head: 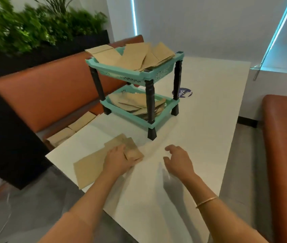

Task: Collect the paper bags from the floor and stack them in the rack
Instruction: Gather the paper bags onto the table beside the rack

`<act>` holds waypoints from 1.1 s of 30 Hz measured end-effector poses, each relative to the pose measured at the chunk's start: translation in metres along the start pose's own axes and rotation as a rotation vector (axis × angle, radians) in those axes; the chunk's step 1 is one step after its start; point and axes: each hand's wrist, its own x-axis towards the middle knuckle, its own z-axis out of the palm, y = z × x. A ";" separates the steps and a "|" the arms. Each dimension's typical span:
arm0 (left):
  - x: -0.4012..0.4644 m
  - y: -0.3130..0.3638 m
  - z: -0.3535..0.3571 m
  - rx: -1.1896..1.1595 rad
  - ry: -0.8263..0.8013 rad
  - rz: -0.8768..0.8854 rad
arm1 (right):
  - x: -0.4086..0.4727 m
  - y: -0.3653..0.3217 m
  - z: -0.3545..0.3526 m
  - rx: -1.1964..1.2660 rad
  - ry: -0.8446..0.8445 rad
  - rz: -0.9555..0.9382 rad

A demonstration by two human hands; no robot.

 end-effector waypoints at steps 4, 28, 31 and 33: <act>0.006 -0.033 -0.001 0.052 -0.128 0.069 | 0.015 -0.042 0.037 0.058 -0.111 0.070; 0.028 -0.061 -0.050 -0.733 0.094 -0.055 | 0.043 -0.125 0.063 0.774 -0.212 0.313; 0.029 -0.056 -0.064 -0.813 0.087 -0.014 | 0.048 -0.130 0.053 0.790 -0.262 0.176; 0.031 -0.054 -0.077 -0.849 0.047 0.001 | 0.051 -0.131 0.044 0.688 -0.289 0.046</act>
